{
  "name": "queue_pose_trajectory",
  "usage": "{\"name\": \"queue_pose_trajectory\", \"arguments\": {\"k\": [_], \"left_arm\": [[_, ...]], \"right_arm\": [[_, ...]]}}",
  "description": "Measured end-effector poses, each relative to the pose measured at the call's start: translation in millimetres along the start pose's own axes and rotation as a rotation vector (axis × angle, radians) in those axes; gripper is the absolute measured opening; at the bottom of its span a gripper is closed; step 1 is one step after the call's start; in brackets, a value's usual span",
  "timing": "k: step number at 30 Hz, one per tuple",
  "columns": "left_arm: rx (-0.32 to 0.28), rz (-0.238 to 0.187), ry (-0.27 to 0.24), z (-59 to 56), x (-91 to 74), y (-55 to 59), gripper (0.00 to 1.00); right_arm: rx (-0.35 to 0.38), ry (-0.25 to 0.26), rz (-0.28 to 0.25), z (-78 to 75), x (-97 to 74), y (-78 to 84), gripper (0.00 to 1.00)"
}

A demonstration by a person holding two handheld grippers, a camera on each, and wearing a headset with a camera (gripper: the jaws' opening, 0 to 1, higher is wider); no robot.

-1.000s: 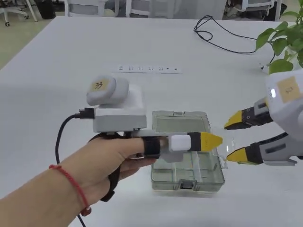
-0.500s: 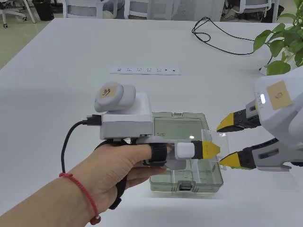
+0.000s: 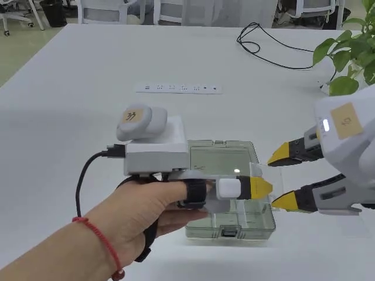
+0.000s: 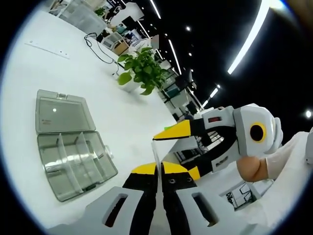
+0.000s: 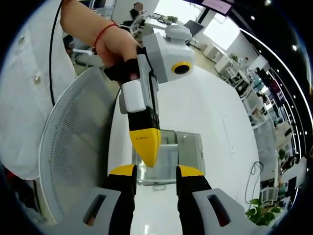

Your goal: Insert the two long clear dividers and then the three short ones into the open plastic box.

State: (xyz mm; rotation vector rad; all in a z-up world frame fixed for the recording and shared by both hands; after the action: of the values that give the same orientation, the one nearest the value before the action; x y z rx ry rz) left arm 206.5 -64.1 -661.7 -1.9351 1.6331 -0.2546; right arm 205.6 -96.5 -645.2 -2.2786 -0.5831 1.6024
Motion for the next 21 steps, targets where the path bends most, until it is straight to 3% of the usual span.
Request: {"name": "queue_pose_trajectory", "arguments": {"k": [9, 15, 18, 21], "left_arm": [[-0.014, -0.007, 0.009, -0.6, -0.1, -0.4, 0.00], [0.018, -0.010, -0.007, 1.3, 0.1, -0.8, 0.00], [0.104, -0.005, -0.018, 4.5, -4.4, -2.2, 0.00], [0.243, 0.030, 0.008, -0.3, -9.9, 1.8, 0.00]], "right_arm": [[-0.020, 0.008, 0.003, -0.2, -0.4, 0.0, 0.35], [-0.009, 0.007, -0.007, -3.4, -5.2, -1.3, 0.36], [0.052, -0.018, -0.074, -8.4, -12.9, -6.4, 0.37], [0.116, -0.063, -0.146, -19.0, -24.7, -9.1, 0.34]]}}
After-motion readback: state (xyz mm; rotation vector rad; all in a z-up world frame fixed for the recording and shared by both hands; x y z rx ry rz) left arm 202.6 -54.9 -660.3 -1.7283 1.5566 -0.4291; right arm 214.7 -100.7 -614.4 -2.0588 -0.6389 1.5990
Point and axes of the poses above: the centre of the closed fingertips' face, and the gripper's own axes: x roughly forward along the fingers, z roughly to its left, y roughly out of its underside, the point moved 3 cm from there along -x, roughly backward along the fingers
